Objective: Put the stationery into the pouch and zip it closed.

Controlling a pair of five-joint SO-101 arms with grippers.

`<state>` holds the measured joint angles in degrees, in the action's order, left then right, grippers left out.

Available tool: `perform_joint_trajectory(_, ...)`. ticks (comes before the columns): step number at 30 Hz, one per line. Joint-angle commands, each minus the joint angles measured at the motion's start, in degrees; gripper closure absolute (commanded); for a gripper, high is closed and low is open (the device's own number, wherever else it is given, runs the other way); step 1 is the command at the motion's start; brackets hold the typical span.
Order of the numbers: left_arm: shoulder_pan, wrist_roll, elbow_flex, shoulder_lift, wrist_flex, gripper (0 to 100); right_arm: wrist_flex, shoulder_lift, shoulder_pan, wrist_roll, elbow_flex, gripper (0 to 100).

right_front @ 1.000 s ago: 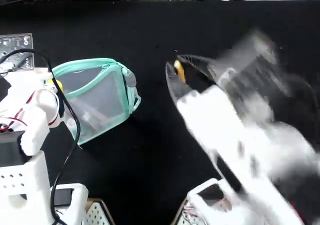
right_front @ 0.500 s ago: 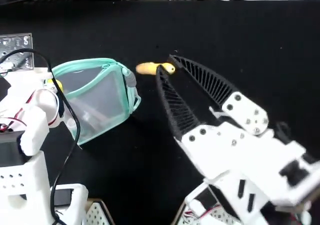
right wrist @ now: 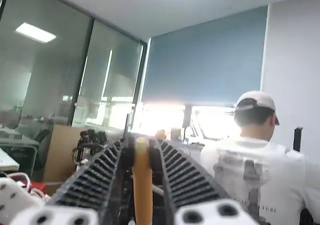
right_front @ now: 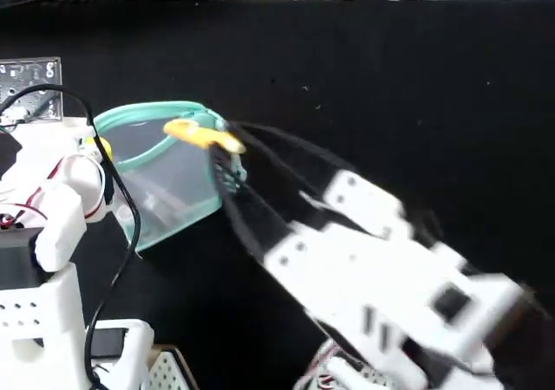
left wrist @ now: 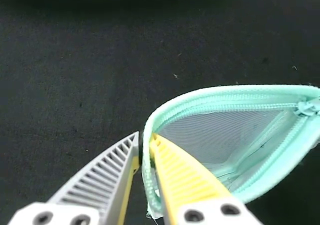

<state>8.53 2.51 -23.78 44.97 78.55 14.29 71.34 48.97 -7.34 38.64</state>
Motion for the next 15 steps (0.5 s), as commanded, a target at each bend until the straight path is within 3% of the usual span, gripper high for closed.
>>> perform_joint_trajectory(1,-2.42,-0.18,-11.21,-1.93,1.05,97,-1.05,-6.55,0.44,0.26,0.04,98.6)
perform_joint_trajectory(15,-2.33,-0.09,-12.62,-1.41,0.70,97,-0.70,-14.11,0.26,-0.26,0.04,98.6)
